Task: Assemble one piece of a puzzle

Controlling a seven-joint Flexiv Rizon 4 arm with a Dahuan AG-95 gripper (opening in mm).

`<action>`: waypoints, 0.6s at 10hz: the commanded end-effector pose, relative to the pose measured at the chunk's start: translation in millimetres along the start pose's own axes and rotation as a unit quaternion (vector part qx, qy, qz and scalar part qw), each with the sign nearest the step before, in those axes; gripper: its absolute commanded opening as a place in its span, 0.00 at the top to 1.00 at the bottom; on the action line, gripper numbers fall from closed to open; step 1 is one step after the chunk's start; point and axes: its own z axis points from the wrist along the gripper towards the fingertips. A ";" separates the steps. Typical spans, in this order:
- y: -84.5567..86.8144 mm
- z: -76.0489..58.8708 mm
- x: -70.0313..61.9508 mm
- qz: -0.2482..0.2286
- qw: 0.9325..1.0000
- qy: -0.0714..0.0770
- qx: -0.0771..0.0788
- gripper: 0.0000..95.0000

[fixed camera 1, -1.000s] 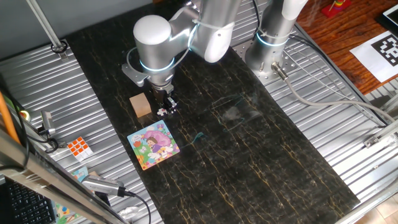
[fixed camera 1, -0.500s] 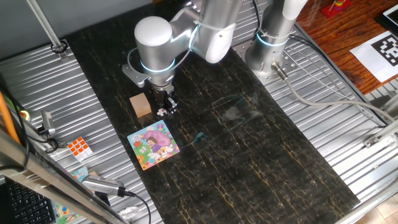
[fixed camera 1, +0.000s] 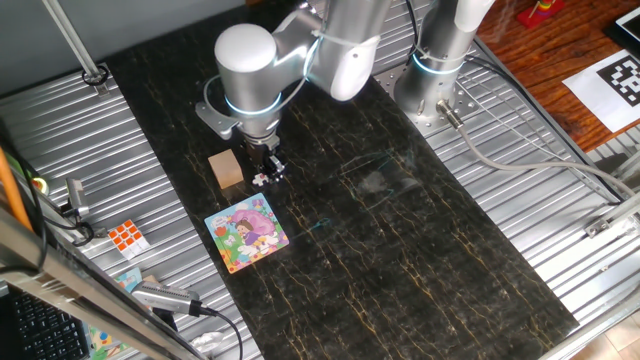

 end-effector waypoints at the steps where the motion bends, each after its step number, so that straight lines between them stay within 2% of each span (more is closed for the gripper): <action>1: 1.4 -8.0 -1.7 -0.001 1.000 0.007 -0.003 1.00; 3: -1.3 -16.0 -3.9 -0.012 1.000 0.011 -0.003 1.00; 6: -8.9 -35.5 -7.4 -0.022 1.000 0.021 -0.007 1.00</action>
